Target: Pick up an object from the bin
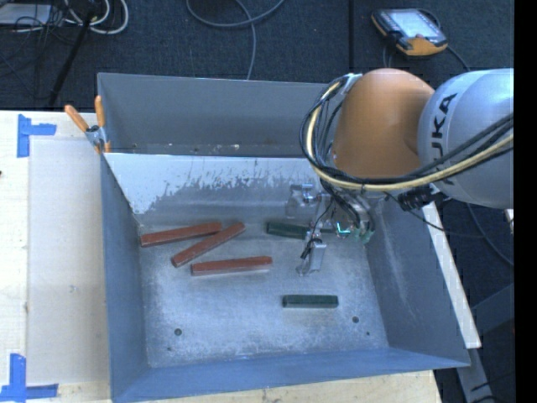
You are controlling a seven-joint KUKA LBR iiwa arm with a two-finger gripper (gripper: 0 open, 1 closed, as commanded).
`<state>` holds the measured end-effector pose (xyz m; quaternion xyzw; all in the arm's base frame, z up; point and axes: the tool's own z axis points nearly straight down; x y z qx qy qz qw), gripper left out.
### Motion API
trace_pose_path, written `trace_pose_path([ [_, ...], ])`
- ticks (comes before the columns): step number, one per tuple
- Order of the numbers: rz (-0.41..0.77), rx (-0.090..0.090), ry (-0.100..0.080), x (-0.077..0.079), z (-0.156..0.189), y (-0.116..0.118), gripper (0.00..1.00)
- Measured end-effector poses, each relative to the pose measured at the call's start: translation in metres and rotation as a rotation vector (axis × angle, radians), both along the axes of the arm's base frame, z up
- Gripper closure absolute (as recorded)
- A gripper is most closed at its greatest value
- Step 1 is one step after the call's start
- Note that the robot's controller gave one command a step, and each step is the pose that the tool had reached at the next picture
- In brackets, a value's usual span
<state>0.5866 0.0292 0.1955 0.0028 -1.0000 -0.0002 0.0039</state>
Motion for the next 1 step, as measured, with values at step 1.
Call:
trace_pose_path([
  [1, 0.0, 0.0, -0.007, 0.0016, 0.004, -0.0001, 0.0],
])
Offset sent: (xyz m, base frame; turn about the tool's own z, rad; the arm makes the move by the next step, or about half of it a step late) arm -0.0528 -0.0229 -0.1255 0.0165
